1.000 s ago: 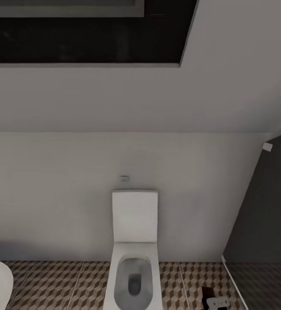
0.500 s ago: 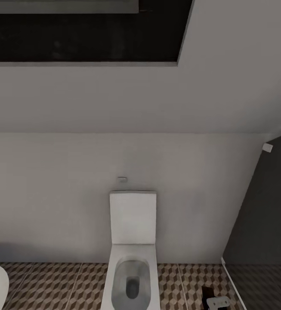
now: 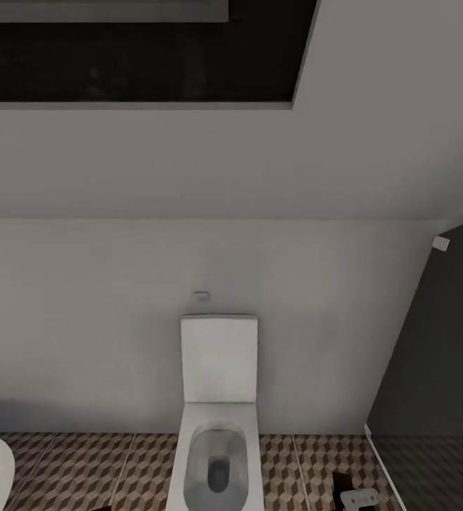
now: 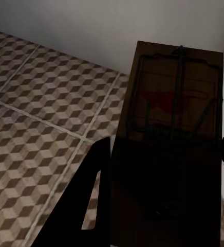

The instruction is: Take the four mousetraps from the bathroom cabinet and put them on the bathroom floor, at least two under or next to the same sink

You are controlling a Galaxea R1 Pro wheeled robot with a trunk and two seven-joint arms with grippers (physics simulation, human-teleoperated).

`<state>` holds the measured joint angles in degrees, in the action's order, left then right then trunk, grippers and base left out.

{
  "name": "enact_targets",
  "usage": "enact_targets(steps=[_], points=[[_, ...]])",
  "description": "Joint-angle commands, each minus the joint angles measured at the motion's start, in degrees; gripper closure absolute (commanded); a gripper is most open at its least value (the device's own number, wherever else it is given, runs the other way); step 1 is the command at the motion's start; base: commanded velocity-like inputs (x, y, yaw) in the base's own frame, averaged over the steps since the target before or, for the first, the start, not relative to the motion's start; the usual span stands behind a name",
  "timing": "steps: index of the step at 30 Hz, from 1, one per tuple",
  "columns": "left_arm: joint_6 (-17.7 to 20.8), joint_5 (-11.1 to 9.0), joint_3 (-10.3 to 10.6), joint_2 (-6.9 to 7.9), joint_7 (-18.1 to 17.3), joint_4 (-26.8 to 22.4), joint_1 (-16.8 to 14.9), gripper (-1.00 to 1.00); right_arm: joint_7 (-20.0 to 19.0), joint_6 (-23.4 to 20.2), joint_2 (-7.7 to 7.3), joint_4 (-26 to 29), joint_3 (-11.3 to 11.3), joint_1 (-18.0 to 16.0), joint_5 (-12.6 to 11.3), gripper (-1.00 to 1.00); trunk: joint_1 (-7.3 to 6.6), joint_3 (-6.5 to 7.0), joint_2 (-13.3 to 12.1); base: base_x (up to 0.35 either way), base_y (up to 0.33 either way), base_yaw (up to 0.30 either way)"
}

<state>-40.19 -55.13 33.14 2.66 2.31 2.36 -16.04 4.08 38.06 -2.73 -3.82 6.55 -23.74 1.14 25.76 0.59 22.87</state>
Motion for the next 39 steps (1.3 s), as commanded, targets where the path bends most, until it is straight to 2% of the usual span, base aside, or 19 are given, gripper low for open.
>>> enact_targets(steps=[1, 9, 15, 20, 26, 34, 39], points=[[-0.2, 0.1, 0.4, -0.06, 0.5, 0.1, 0.0, 1.00, 0.2, 0.3, 0.01, -0.2, 0.5, -0.1, 0.0, 1.00, 0.02, -0.02, 0.0, 0.000, 0.000, 0.000], [-0.8, 0.1, 0.7, 0.31, 0.9, 0.0, -0.1, 1.00, 0.2, 0.3, 0.01, -0.2, 0.5, -0.1, 0.0, 1.00, 1.78, -1.46, 3.3, 0.000, 0.000, 0.000], [-0.7, -0.3, 0.5, 2.07, 1.1, -0.1, -0.3, 1.00, 0.2, 0.3, 0.01, -0.2, 0.5, -0.1, 0.0, 1.00, 3.10, -2.54, 5.7, 0.000, 0.000, 0.000], [-0.7, -0.3, 0.5, 2.17, 1.7, -0.2, -0.4, 1.00, 0.2, 0.3, 0.02, -0.2, 0.5, -0.1, 0.0, 1.00, 4.20, -3.43, 7.7, 0.000, 0.000, 0.000], [-0.7, -0.2, 0.5, 2.17, 3.9, -1.4, -0.4, 1.00, 0.2, 0.3, 0.02, -0.2, 0.5, -0.1, 0.0, 1.00, 5.51, -4.51, 10.1, 0.000, 0.000, 0.000], [-0.7, -0.1, 0.5, 2.22, 11.5, -2.8, -0.4, 1.00, 0.2, 0.3, 0.01, -0.2, 0.5, -0.1, 0.0, 1.00, 7.27, -5.95, 13.3, 0.000, 0.000, 0.000], [-0.7, -0.1, 0.5, 2.21, 12.7, -3.5, -0.4, 1.00, 0.2, 0.3, 0.01, -0.2, 0.5, -0.1, 0.0, 1.00, 8.37, -6.85, 15.3, 0.000, 0.000, 0.000]])
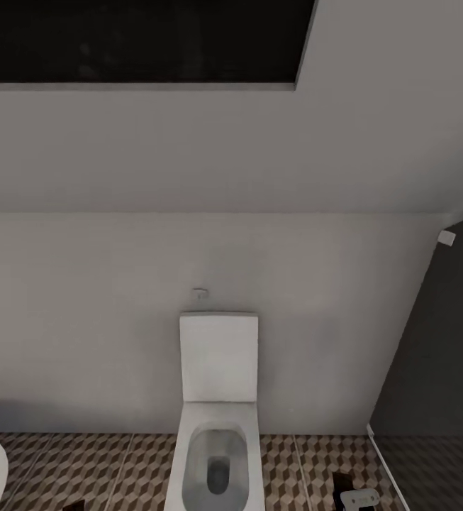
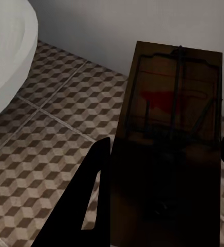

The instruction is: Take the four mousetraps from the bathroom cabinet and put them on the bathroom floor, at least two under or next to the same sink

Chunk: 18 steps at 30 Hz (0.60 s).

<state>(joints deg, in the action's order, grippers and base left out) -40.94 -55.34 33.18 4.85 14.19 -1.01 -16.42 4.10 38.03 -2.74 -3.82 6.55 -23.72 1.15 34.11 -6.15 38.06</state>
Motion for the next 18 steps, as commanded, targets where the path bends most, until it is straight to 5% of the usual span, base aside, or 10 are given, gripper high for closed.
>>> enact_targets(steps=[1, 18], points=[[0.0, 0.1, 0.5, 0.04, 0.8, -0.1, 0.0, 1.00, 0.2, 0.3, 0.01, -0.2, 0.5, -0.1, 0.0, 1.00, 0.24, -0.29, 0.5, 0.000, 0.000, 0.000], [0.0, 0.3, 0.6, -0.48, 0.8, -0.1, 0.0, 1.00, 0.2, 0.3, 0.03, -0.2, 0.5, -0.1, 0.0, 1.00, 3.98, -3.34, 7.3, 0.000, 0.000, 0.000]])
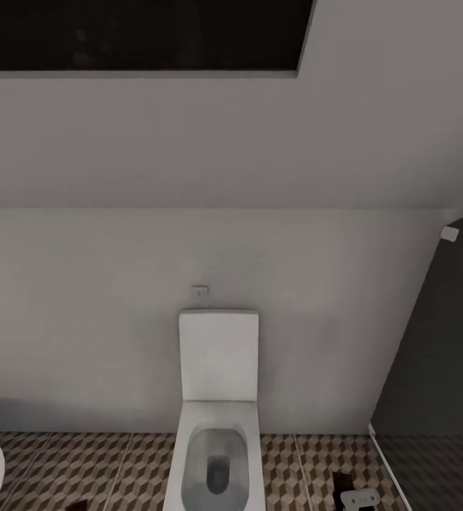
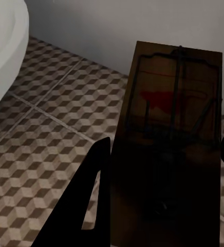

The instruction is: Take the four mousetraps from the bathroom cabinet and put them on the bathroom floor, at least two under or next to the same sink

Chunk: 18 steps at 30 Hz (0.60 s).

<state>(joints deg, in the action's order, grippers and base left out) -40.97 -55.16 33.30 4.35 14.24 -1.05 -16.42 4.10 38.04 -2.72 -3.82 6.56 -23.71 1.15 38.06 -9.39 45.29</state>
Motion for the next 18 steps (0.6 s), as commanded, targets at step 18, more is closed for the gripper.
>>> enact_targets(steps=[18], points=[[0.0, 0.1, 0.5, 0.49, 0.8, -0.1, 0.0, 1.00, 0.2, 0.3, 0.00, -0.2, 0.5, -0.1, 0.0, 1.00, 3.97, -3.33, 7.3, 0.000, 0.000, 0.000]])
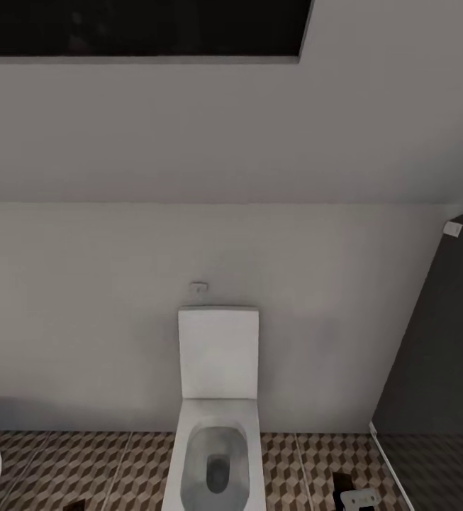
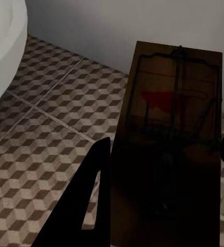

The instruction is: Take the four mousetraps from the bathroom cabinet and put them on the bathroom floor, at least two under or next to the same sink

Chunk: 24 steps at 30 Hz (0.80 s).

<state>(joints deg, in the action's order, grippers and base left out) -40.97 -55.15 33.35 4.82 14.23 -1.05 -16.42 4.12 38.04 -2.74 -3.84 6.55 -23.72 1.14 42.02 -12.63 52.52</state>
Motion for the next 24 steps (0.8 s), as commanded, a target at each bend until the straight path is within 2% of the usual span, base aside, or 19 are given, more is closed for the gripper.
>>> enact_targets(steps=[1, 24], points=[[0.0, 0.1, 0.5, 0.01, 0.8, -0.1, 0.0, 1.00, 0.2, 0.3, 0.03, -0.2, 0.5, -0.1, 0.0, 1.00, 0.23, -0.26, 0.5, 0.000, 0.000, 0.000], [0.2, 0.1, 0.5, -0.08, 0.7, -0.1, 0.0, 1.00, 0.2, 0.3, 0.02, -0.2, 0.5, -0.1, 0.0, 1.00, 5.29, -4.39, 9.7, 0.000, 0.000, 0.000]])
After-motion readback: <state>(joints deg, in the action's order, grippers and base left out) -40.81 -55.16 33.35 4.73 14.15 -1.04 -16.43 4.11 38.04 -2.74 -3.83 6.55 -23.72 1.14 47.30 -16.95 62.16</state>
